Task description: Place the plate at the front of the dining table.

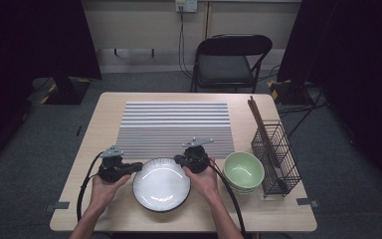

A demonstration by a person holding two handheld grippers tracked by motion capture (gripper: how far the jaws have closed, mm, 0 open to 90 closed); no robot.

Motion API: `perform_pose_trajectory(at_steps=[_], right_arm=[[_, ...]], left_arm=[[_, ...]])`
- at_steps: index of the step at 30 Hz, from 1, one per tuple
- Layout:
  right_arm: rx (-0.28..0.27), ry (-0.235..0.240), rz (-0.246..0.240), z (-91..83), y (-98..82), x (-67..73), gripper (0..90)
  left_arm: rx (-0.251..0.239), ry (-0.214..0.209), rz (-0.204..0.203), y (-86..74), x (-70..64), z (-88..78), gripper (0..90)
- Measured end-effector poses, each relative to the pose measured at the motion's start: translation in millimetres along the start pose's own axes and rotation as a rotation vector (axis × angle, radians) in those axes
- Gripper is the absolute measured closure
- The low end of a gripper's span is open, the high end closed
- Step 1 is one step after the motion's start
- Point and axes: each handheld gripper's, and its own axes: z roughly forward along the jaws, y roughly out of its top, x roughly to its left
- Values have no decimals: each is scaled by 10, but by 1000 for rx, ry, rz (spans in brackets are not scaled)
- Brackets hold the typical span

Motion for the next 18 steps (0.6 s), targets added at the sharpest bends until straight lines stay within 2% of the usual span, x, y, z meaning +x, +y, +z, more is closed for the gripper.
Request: perform_pose_trajectory(at_steps=[5,12,16,17,18], right_arm=[[-8,13,21,-1,-12,-18,867],[-10,19,27,-1,-18,-27,867],[-14,23,40,-2,-25,-35,868],[-14,23,39,-4,-27,-34,867],[-10,22,40,-9,-29,-31,867]], left_arm=[[0,-9,-16,1,11,1,870],[0,-7,-45,-3,10,2,865],[5,-8,-39,-2,4,6,852],[-8,-6,-48,-4,2,6,846],[-15,-1,-51,-5,8,3,796]])
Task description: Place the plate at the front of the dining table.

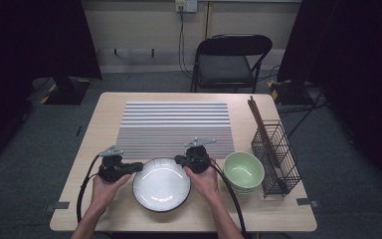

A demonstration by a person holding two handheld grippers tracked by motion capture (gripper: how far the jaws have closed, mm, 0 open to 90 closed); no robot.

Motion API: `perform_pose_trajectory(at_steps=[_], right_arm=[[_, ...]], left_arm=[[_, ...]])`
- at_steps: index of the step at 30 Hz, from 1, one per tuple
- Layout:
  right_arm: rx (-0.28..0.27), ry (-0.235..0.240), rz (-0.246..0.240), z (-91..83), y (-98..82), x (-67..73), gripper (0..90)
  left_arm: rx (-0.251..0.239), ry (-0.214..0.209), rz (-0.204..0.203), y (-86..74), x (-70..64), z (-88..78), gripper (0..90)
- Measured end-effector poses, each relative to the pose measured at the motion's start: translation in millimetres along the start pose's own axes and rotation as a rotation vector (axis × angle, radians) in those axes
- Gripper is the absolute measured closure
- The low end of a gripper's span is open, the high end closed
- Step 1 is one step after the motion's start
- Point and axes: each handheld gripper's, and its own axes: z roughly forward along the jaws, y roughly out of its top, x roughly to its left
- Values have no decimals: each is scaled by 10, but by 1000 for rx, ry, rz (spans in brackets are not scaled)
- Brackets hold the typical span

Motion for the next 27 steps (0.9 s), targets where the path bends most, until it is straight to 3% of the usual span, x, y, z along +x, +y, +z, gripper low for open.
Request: perform_pose_trajectory(at_steps=[12,20,27], right_arm=[[5,17,16,-22,-29,-18,867],[11,17,16,-34,-42,-9,867],[-4,45,48,-49,-94,-29,868]], left_arm=[[7,-9,15,0,1,10,871],[8,-10,2,1,4,23,871],[6,-15,0,4,9,26,872]])
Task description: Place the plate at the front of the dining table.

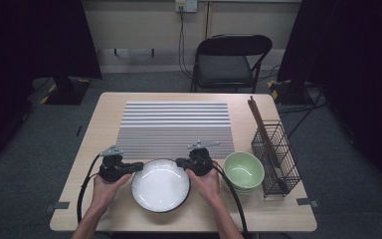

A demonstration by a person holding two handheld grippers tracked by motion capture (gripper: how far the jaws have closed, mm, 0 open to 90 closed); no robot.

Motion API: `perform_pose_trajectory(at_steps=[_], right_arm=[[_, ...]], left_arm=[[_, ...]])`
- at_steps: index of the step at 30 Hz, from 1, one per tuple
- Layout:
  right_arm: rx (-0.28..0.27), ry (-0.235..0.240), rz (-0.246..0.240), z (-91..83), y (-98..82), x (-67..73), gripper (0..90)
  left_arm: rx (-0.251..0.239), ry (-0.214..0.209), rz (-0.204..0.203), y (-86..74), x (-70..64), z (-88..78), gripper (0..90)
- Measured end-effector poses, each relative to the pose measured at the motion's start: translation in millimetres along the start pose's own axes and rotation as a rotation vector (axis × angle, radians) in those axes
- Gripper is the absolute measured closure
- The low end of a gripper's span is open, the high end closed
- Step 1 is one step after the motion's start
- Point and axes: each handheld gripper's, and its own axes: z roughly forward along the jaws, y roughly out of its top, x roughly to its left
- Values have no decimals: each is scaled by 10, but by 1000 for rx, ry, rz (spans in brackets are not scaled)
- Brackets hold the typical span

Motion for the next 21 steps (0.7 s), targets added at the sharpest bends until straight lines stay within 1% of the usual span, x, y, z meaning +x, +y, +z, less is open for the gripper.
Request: perform_pose_trajectory(at_steps=[1,2,6,8,9,10,14,15,21], right_arm=[[5,-7,-7,-4,-6,14,866],[7,-6,-7,-5,-9,17,865],[20,6,-3,4,-62,33,846],[17,3,-1,3,-83,52,845],[14,3,-1,2,-88,57,845],[12,3,-1,1,-94,63,845],[14,0,-8,1,-103,88,844],[19,6,-1,-1,-105,95,844],[14,7,-4,23,-117,141,841]], left_arm=[[3,-2,-3,1,6,-1,872],[-1,-6,-8,1,11,-3,872],[-1,-8,-6,5,17,-13,871],[5,-13,-6,0,14,-10,864],[17,-9,5,-5,11,-9,855],[21,-8,8,-8,3,-6,846],[21,-11,8,-7,5,-7,832],[23,-13,8,-5,7,-7,832],[25,-18,8,-6,19,-11,834]])
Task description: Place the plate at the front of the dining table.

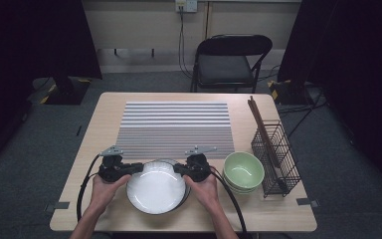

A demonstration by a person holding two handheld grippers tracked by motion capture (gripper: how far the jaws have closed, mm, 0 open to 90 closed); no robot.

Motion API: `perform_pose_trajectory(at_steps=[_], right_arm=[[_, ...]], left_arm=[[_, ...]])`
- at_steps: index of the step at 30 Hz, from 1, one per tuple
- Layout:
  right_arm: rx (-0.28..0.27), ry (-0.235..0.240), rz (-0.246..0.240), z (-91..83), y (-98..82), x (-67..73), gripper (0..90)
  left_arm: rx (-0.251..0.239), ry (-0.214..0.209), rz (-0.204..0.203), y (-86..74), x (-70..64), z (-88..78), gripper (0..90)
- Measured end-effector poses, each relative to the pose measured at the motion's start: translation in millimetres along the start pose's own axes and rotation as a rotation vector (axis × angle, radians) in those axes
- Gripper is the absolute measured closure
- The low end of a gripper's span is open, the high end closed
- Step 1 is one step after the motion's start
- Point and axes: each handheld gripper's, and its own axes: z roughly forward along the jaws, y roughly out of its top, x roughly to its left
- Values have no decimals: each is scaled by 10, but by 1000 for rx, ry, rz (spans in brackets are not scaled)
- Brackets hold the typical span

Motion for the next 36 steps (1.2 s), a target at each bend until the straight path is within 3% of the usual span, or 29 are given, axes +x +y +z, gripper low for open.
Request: perform_pose_trajectory(at_steps=[12,16,22,29,33,36], right_arm=[[1,12,-15,29,2,19,826],[14,17,-12,22,-26,12,794],[24,22,0,43,-69,28,751],[25,29,12,47,-68,24,768],[20,43,27,51,-64,3,781],[13,46,34,53,-69,-8,786]], left_arm=[[8,-21,-18,0,35,-25,854],[12,-22,-4,-6,31,-46,855],[11,-8,-2,-6,26,-83,856],[17,-1,-12,-10,12,-97,856],[36,28,4,-19,-47,-152,838],[25,12,-16,-54,-33,-208,801]])
